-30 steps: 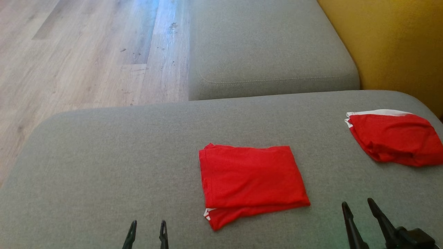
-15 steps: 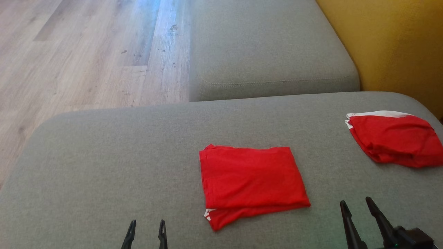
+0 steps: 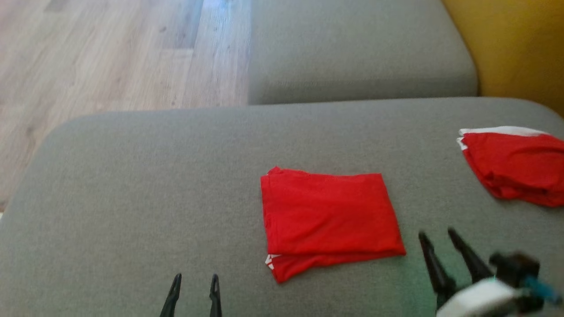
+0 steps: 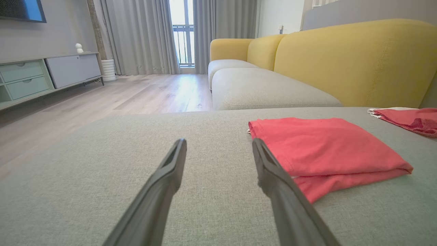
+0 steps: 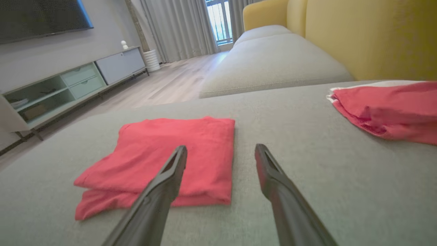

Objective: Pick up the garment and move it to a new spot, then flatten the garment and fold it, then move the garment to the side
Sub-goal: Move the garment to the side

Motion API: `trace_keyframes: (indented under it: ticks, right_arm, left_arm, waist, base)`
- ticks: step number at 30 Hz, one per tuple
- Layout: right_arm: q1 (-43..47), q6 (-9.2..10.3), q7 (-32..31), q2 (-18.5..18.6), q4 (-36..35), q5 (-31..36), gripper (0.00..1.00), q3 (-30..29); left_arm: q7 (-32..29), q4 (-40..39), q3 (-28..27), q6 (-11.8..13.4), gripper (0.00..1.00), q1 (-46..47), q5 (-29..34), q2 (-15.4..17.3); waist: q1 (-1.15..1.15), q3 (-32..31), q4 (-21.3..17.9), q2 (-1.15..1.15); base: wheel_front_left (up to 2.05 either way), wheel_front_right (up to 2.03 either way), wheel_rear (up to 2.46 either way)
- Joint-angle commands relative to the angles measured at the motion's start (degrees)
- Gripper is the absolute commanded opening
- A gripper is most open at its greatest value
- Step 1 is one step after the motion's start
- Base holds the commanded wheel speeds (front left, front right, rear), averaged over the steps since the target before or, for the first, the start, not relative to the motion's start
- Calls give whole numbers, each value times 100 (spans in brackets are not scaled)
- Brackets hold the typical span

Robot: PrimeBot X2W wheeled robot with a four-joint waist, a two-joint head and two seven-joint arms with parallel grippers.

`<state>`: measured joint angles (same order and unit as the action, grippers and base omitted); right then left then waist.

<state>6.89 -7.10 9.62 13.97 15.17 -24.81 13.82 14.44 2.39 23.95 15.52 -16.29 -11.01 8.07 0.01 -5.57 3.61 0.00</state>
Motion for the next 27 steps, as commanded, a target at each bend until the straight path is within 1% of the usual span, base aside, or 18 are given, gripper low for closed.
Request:
trace_keyframes:
  ticks: [1,5,9,13,15,18,20,27]
  right_arm:
    - [-440,-39,-80,204,-152,-202,100,114]
    - [-938,-39,-743,637,-59,-1242,100,377]
    - [-1319,-39,-1435,1094,83,-2370,100,519]
    - [-1622,-39,-2118,1423,215,-3409,100,639]
    - [-1746,-39,-2346,1543,295,-3813,100,676]
    - [-1893,-39,-2616,1681,459,-4206,100,790]
    - [-1993,-39,-2759,1701,598,-4413,100,861]
    - [-2270,-39,-3031,1632,979,-4749,100,1213]
  left_arm:
    - [56,-186,-182,-28,100,396,49,-103]
    - [56,-118,-103,-99,100,564,96,-159]
    - [56,-52,-31,-156,100,723,141,-210]
    - [56,-22,9,-183,100,917,196,-265]
    - [56,4,48,-204,100,1016,234,-293]
    - [56,41,131,-239,100,1155,315,-329]
    - [56,60,181,-257,100,1218,358,-350]
    - [56,148,288,-248,100,1363,549,-379]
  waist:
    - [-1,157,80,0]
    - [-1,378,211,0]
    - [-1,578,355,0]
    - [-1,856,478,0]
    - [-1,975,541,0]
    - [-1,1114,627,0]
    - [-1,1173,666,0]
    - [-1,1247,747,0]
  base:
    - [0,0,0]
    - [0,0,0]
    - [0,0,0]
    - [0,0,0]
    - [0,0,0]
    - [0,0,0]
    - [0,0,0]
    - [0,0,0]
